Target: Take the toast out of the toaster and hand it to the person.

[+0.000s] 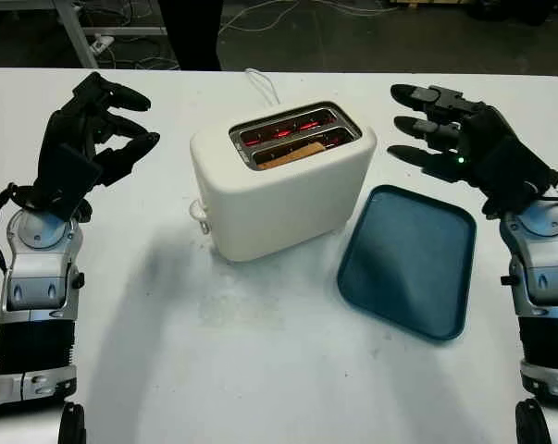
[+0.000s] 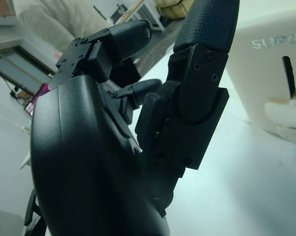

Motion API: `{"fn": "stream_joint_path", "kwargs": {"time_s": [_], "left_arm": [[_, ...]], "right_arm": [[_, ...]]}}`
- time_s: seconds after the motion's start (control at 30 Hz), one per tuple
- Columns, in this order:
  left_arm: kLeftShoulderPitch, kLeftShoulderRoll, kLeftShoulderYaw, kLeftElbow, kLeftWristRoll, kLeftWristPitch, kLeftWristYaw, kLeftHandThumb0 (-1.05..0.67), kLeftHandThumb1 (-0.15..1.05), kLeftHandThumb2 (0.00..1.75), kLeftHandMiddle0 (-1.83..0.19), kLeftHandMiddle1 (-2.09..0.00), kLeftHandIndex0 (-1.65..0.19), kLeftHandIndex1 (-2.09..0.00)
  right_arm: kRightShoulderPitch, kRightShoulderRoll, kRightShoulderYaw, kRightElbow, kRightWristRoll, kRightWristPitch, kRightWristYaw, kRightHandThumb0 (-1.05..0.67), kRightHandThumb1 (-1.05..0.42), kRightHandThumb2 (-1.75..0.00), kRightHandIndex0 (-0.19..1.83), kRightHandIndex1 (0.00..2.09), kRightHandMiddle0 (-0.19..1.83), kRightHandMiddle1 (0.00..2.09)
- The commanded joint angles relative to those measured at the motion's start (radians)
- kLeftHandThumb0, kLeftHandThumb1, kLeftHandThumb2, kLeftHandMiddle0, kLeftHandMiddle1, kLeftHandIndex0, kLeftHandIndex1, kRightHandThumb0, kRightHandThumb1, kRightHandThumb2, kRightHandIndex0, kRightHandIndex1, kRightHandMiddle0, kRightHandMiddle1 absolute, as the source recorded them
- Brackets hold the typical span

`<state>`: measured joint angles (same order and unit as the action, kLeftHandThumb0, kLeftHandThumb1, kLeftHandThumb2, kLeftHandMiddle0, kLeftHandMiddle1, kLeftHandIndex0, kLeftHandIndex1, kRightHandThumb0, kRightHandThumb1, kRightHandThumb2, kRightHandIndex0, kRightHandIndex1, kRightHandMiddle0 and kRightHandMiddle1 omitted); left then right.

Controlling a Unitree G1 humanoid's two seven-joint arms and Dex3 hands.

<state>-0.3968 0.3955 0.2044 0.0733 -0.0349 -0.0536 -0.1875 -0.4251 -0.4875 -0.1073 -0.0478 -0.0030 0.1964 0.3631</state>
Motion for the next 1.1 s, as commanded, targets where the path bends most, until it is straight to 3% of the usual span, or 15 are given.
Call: {"fn": "stream_joint_path", "kwargs": {"time_s": [0.0,0.27,1.07], "left_arm": [[0.015,0.015,0.011,-0.006,-0.022,-0.037,-0.027,-1.05,0.92,0.18,-0.24,-1.44,-0.23,-1.35],[0.023,0.011,0.021,0.028,-0.037,-0.099,-0.052,-1.05,0.92,0.17,-0.21,-1.41,-0.23,-1.29],[0.019,0.006,0.006,0.028,-0.030,-0.082,-0.046,-1.05,0.92,0.16,-0.25,-1.41,-0.27,-1.28]], "right_arm": [[0.017,-0.007,-0.009,-0.024,0.013,0.019,0.008,-0.35,-0.92,-0.03,0.47,0.00,0.41,0.00],[0.028,-0.001,-0.001,-0.071,0.015,0.076,0.001,-0.36,-0.92,-0.04,0.46,0.01,0.41,0.00],[0.007,-0.007,0.013,-0.064,0.004,0.085,0.008,-0.41,-0.92,-0.02,0.48,0.02,0.43,0.01]]}}
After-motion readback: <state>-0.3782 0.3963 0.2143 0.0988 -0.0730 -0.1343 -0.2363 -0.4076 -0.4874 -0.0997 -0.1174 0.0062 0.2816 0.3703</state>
